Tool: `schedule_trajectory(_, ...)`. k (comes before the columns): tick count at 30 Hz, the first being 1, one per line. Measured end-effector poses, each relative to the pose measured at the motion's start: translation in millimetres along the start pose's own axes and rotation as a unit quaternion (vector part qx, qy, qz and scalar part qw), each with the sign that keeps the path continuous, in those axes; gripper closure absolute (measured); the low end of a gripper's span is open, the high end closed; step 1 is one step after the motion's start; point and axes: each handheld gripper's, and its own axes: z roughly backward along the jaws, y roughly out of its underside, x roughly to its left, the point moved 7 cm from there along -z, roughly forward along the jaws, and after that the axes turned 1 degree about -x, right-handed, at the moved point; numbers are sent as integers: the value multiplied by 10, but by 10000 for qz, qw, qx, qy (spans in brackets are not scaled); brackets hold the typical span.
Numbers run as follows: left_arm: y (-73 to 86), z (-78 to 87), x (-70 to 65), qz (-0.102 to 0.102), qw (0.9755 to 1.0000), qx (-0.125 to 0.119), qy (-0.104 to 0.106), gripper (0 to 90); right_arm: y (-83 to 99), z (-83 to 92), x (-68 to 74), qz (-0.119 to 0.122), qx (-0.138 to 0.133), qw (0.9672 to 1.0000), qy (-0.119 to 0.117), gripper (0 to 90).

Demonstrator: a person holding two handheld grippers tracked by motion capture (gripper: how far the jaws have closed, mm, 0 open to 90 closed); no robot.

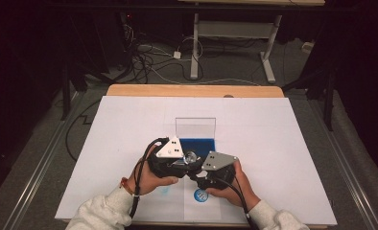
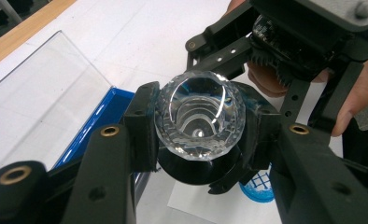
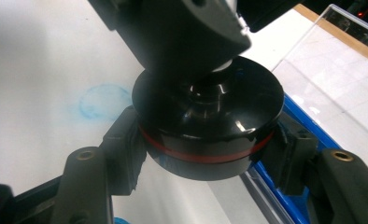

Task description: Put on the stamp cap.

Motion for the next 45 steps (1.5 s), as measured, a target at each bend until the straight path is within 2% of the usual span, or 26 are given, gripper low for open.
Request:
schedule_trajectory(6,-3,8,12,59,10000,-72,-5,544,10,-7,-6,-31,-44,10000,23,391)
schedule_trajectory(19,-36,28,13,6,9999,-137,-83,543,-13,4,-4,-75,-178,9998,66,388)
schedule_trajectory(26,-86,79,24,14,9994,-315,-156,544,44,-34,-9,-31,-9,9999,144,375)
schedule_trajectory(28,-94,94,27,-7,9993,-316,-178,544,69,-54,-18,2,78,9997,227,364)
schedule_trajectory(30,-90,103,33,-1,9993,-309,-199,544,81,-54,-21,8,88,9997,213,362)
schedule_trajectory(38,-44,118,75,-4,9994,-221,-260,544,20,62,-122,-25,-36,9993,366,335)
schedule_trajectory(45,-12,137,107,15,9993,-171,-343,544,-9,194,-201,37,-75,9983,573,265)
